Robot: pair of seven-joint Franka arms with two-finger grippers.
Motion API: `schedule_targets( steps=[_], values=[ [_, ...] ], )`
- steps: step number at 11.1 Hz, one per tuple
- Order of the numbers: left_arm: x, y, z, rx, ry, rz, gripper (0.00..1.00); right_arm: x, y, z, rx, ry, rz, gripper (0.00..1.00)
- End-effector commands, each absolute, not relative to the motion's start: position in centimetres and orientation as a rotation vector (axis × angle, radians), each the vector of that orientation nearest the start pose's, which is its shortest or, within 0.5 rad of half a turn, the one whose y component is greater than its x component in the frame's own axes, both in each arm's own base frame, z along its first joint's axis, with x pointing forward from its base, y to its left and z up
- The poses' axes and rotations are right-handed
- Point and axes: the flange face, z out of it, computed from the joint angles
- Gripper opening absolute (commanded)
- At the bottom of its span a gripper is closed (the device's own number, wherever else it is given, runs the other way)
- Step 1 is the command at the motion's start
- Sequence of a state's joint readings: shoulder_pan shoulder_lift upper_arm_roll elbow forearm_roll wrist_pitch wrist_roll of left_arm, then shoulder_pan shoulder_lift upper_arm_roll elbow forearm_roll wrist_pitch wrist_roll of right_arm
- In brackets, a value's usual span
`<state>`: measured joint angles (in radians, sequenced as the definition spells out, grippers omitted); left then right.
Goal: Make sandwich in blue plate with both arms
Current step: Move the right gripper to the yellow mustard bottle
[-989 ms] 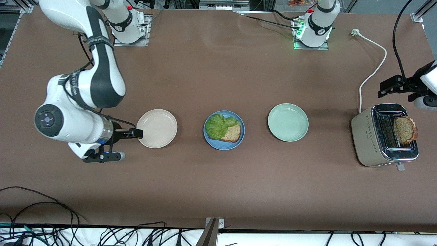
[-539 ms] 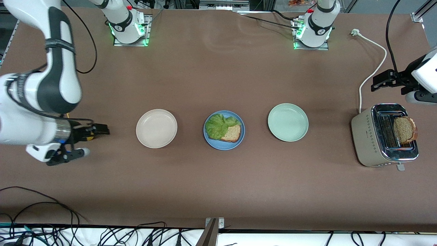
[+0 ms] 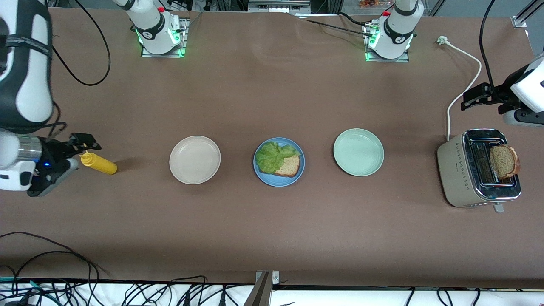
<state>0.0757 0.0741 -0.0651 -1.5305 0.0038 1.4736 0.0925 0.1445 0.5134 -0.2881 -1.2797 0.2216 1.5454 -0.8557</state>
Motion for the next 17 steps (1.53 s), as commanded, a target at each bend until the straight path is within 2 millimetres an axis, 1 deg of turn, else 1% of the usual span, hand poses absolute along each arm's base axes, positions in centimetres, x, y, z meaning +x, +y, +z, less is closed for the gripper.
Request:
schedule_targets(
  steps=[1, 3, 5, 6, 7, 8, 11, 13, 15, 16, 17],
  values=[
    [55.7, 0.7, 59.7, -3.141, 0.116, 0.205, 1.0, 64.4, -9.3, 45.6, -2.593, -1.284, 0.203, 1.0],
    [55.7, 0.7, 59.8, -3.141, 0.116, 0.202, 1.0, 63.7, -12.9, 45.4, -2.485, -1.433, 0.159, 1.0],
    [55.7, 0.6, 59.8, -3.141, 0.118, 0.202, 1.0, 63.2, -15.6, 44.9, -2.391, -1.559, 0.121, 1.0],
    [55.7, 0.7, 59.8, -3.141, 0.116, 0.202, 1.0, 63.0, -16.8, 44.6, -2.337, -1.619, 0.09, 1.0],
    [55.8, 0.6, 59.7, -3.141, 0.118, 0.202, 1.0, 62.8, -18.4, 43.5, -2.296, -1.629, 0.05, 1.0],
    [55.8, 0.6, 59.7, -3.141, 0.118, 0.205, 1.0, 62.7, -20.0, 41.9, -2.238, -1.641, -0.002, 1.0],
    [55.8, 0.7, 59.7, -3.141, 0.118, 0.205, 1.0, 62.0, -23.8, 36.5, -2.04, -1.7, -0.172, 1.0],
    [55.8, 0.7, 59.7, -3.141, 0.118, 0.205, 1.0, 61.5, -25.4, 33.5, -1.927, -1.739, -0.262, 1.0],
    [55.8, 0.7, 59.8, -3.141, 0.118, 0.202, 1.0, 60.8, -27.2, 30.7, -1.852, -1.755, -0.324, 1.0],
    [55.8, 0.7, 59.8, -3.141, 0.118, 0.202, 1.0, 60.7, -27.3, 29.5, -1.8, -1.779, -0.372, 1.0],
    [55.8, 0.7, 59.8, -3.141, 0.118, 0.202, 1.0, 60.4, -28.0, 27.4, -1.757, -1.776, -0.43, 1.0]
  ],
)
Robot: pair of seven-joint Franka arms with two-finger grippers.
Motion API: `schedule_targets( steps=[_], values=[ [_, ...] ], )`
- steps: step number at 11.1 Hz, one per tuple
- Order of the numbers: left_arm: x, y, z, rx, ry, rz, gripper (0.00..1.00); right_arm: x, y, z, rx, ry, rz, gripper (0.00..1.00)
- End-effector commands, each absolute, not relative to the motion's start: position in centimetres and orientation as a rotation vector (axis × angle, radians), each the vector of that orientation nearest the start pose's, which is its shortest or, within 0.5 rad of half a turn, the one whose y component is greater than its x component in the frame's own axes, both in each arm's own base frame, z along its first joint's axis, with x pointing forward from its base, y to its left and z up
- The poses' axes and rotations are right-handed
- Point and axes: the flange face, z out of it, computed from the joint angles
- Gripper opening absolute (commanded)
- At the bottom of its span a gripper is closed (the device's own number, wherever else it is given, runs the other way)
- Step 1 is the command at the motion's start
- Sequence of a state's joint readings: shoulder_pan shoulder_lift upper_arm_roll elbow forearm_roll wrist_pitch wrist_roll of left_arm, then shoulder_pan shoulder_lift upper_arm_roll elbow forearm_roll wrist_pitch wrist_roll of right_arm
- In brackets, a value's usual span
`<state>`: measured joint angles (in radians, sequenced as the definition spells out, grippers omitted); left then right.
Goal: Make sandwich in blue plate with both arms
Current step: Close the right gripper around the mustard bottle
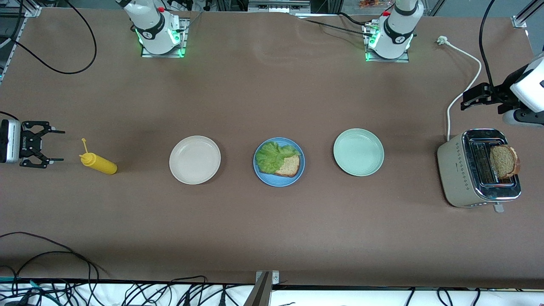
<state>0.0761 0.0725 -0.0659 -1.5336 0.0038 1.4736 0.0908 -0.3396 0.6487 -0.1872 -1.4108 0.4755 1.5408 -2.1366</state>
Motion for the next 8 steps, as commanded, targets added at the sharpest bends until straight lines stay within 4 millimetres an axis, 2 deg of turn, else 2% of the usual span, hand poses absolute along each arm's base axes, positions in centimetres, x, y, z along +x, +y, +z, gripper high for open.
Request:
schedule_targets(
  steps=[1, 3, 5, 8],
  values=[
    [55.8, 0.7, 59.8, -3.142, 0.118, 0.202, 1.0, 60.3, -28.1, 25.9, -1.724, -1.77, -0.467, 1.0],
    [55.8, 0.7, 59.8, -3.141, 0.118, 0.202, 1.0, 60.1, -28.3, 24.2, -1.698, -1.762, -0.485, 1.0],
    [55.8, 0.7, 59.8, -3.141, 0.118, 0.2, 1.0, 60.5, -27.6, 22.2, -1.671, -1.731, -0.569, 1.0],
    [55.8, 0.7, 59.9, -3.141, 0.118, 0.197, 1.0, 61.8, -25.2, 19.8, -1.648, -1.718, -0.63, 1.0]
  ],
)
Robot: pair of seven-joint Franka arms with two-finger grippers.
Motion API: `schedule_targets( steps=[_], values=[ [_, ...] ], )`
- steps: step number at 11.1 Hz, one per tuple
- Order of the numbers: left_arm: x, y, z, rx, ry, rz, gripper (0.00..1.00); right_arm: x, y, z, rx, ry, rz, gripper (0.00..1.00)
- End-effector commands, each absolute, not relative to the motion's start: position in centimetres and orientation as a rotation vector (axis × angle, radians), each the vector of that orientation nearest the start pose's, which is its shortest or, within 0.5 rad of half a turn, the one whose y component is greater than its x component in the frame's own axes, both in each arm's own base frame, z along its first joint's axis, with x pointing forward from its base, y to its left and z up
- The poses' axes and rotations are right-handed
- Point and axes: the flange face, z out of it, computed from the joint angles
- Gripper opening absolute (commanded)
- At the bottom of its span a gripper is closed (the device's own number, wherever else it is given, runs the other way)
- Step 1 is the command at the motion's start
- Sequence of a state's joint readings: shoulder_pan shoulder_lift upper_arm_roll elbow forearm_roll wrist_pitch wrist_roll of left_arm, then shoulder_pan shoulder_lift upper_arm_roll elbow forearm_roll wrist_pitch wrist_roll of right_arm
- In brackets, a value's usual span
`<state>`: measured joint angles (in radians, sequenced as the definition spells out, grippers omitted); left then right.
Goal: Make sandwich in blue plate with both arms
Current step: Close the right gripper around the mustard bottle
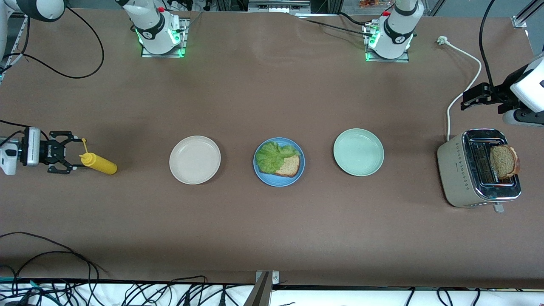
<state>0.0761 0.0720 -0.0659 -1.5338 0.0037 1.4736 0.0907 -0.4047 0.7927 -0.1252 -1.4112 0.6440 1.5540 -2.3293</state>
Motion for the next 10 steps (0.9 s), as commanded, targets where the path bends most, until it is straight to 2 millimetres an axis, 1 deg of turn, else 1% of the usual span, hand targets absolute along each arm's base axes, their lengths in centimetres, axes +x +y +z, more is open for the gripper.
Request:
schedule_targets(
  steps=[1, 4, 5, 8, 9, 10],
  values=[
    [55.8, 0.7, 59.9, -3.141, 0.118, 0.197, 1.0, 62.0, -24.8, 19.5, -1.631, -1.733, -0.649, 1.0],
    [55.9, 0.7, 59.8, -3.141, 0.118, 0.2, 1.0, 62.5, -24.3, 18.4, -1.607, -1.775, -0.693, 1.0],
    [55.9, 0.7, 59.8, -3.141, 0.118, 0.2, 1.0, 62.8, -23.7, 18.0, -1.582, -1.798, -0.715, 1.0],
    [55.9, 0.7, 59.8, -3.141, 0.118, 0.197, 1.0, 63.0, -23.6, 17.2, -1.549, -1.828, -0.777, 1.0],
    [55.9, 0.7, 59.8, -3.141, 0.118, 0.197, 1.0, 63.0, -23.6, 16.6, -1.539, -1.836, -0.798, 1.0],
    [55.9, 0.7, 59.8, -3.141, 0.118, 0.197, 1.0, 63.1, -23.5, 16.3, -1.524, -1.848, -0.825, 1.0]
  ],
)
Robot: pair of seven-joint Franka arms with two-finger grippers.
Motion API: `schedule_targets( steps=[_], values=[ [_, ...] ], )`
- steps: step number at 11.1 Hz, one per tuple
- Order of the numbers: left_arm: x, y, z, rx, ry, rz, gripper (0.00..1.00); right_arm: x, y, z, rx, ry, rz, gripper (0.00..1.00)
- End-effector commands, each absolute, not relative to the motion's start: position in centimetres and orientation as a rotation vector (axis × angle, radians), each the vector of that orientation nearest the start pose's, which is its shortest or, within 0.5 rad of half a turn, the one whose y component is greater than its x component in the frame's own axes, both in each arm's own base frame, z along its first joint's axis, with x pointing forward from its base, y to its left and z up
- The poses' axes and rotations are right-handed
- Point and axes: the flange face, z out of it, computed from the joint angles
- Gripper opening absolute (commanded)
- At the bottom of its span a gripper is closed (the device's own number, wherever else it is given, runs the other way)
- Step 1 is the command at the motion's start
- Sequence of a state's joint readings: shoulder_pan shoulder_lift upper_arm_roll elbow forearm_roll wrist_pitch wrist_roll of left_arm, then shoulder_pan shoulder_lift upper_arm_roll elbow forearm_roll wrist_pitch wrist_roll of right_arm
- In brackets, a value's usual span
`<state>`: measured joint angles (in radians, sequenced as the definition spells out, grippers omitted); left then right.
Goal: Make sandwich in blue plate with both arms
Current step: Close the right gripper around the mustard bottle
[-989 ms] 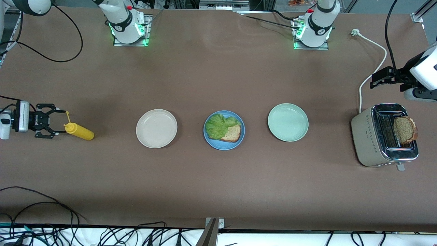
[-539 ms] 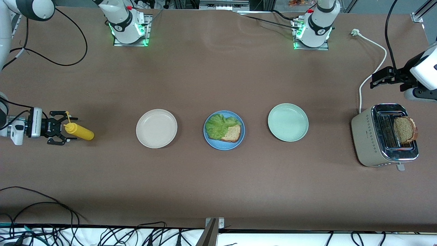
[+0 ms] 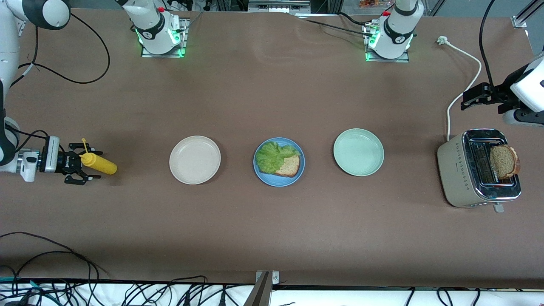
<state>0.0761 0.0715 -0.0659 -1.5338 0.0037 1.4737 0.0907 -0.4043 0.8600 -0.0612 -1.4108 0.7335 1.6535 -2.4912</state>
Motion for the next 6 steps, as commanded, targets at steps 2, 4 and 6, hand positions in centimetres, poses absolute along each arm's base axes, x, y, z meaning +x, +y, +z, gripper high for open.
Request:
schedule_targets(
  steps=[2, 4, 6],
  values=[
    [55.9, 0.7, 59.8, -3.141, 0.118, 0.197, 1.0, 62.8, -23.6, 15.1, -1.516, -1.85, -0.836, 1.0],
    [55.9, 0.7, 59.8, -3.141, 0.118, 0.197, 1.0, 62.9, -23.3, 14.3, -1.509, -1.835, -0.882, 1.0],
    [55.9, 0.7, 59.8, -3.141, 0.118, 0.197, 1.0, 63.0, -23.4, 14.2, -1.519, -1.838, -0.882, 0.96]
  ],
)
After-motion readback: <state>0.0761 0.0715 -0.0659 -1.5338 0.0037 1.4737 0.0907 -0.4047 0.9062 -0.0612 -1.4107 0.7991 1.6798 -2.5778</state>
